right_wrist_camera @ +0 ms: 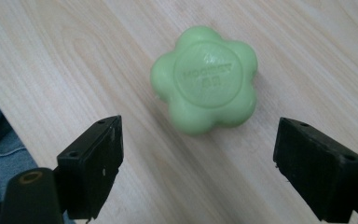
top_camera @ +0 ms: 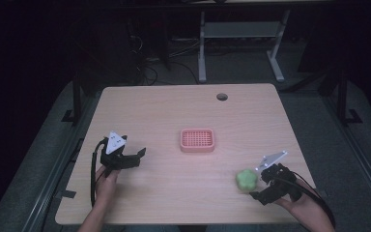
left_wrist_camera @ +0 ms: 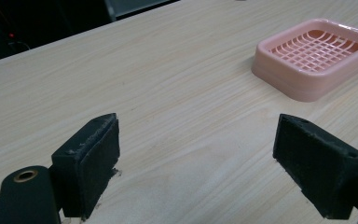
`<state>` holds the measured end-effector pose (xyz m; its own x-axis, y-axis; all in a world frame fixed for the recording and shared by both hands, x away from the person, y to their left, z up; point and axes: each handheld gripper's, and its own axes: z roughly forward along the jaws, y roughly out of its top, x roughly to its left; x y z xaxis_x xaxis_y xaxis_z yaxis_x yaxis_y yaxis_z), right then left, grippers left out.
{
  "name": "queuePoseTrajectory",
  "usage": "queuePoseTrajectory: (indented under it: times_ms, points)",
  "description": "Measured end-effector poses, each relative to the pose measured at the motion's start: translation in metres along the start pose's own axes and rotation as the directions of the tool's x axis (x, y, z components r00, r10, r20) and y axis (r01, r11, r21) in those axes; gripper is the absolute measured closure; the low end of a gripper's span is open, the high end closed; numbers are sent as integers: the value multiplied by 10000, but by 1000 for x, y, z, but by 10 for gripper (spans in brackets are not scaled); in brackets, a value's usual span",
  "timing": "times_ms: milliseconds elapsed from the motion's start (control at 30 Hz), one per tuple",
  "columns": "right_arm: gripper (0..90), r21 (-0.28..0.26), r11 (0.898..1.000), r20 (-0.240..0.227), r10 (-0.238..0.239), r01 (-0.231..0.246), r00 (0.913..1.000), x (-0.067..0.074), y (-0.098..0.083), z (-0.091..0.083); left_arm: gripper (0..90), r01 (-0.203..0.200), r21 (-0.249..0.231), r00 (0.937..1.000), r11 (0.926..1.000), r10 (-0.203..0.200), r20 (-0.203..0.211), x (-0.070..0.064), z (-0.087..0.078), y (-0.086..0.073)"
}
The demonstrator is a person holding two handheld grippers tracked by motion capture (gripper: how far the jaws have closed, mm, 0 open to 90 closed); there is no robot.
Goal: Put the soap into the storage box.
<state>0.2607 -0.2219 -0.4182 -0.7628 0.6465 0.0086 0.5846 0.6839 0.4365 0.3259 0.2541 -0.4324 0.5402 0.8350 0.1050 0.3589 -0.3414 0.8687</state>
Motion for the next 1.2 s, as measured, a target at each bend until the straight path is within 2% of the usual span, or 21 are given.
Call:
queuePoseTrajectory:
  times_ms: [267,467,700,1200]
  points:
    - [147,310,9994,-40,-139,140,9999,0,16,8,143,62,-17,10000,10000,-62,-15,1,0,0]
    - [147,391,9992,-92,93,-89,9999,-3,22,12,143,197,-29,9998,9998,-197,-24,3,-1,0]
    - [147,718,9974,-71,-88,92,9999,-1,31,20,143,131,-46,9999,9999,-131,6,2,-1,0]
    - [147,1330,9909,-55,-196,201,9998,-2,38,36,143,124,-71,9999,9999,-124,42,1,0,0]
